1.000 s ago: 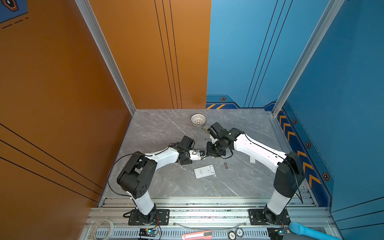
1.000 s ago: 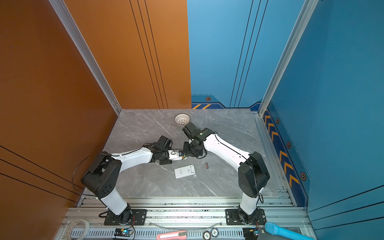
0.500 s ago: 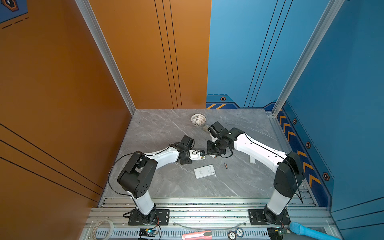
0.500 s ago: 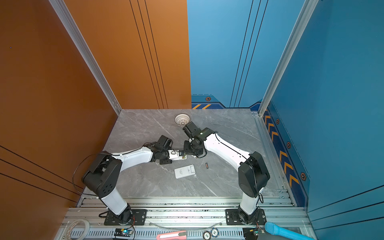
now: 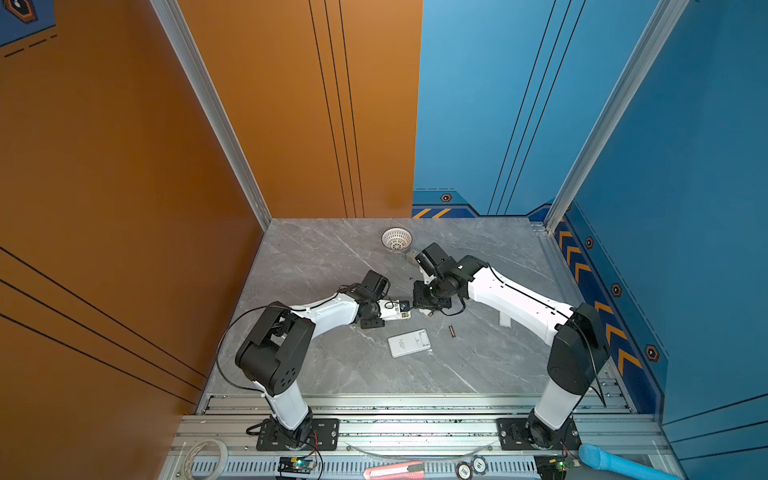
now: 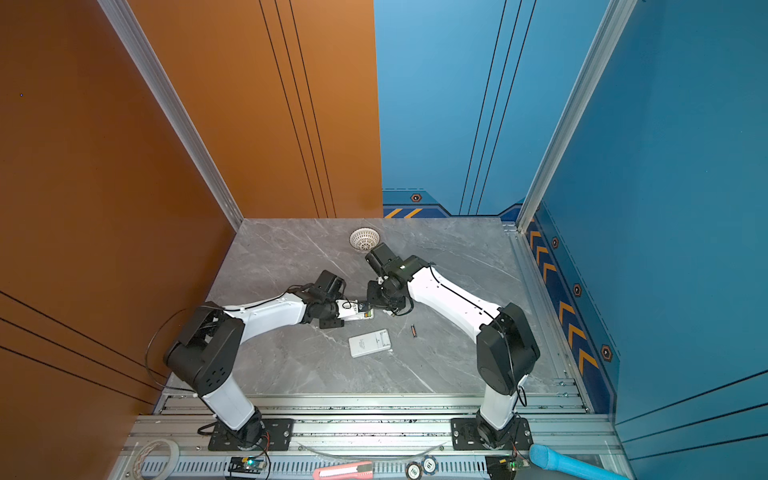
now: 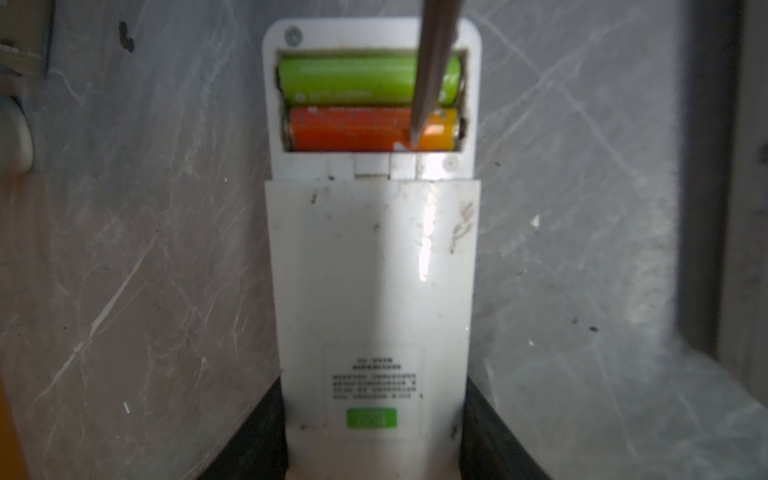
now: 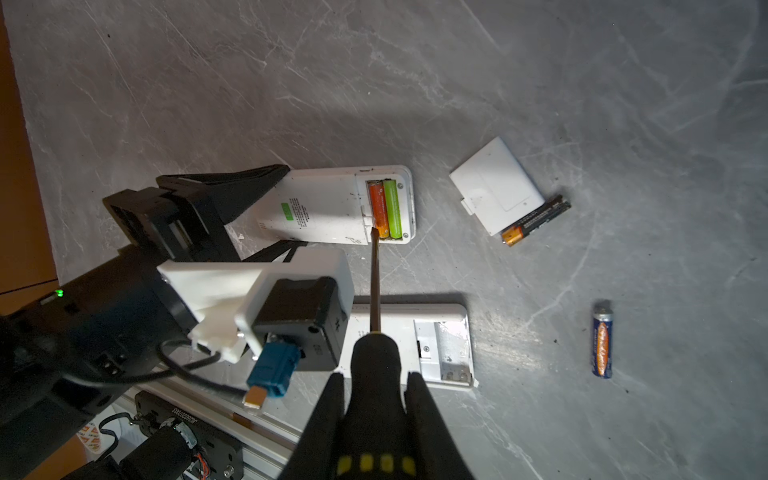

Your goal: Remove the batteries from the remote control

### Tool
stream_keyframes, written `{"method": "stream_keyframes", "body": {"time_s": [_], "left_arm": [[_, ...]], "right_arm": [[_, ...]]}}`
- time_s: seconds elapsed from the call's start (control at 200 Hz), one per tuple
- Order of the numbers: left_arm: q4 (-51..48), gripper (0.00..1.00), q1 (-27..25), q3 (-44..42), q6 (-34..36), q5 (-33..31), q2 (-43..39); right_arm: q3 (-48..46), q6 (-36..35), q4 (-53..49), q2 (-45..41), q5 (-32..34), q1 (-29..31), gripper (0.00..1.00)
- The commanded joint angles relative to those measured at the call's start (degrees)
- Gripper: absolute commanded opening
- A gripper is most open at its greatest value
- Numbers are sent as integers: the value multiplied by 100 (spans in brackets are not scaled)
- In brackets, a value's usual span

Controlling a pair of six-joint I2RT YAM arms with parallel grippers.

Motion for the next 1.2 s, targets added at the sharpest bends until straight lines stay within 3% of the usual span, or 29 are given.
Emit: {"method": "stream_keyframes", "body": {"time_s": [0.0,0.761,1.011,1.196], "left_arm": [[-402,6,11,-66,57,140,275],[-512,6,21,12,30,293,302],[-692,4,11,79,-27,497,304],[-817,3,13,153,-49,597,330]], "right_arm": [[-58,-102,29,-113,-106,12,0],[-55,-299,-84,36,292,143,0],[-437,-430,312,28,812,473,0],[-603,-560,347,5,1552,836,0]]}}
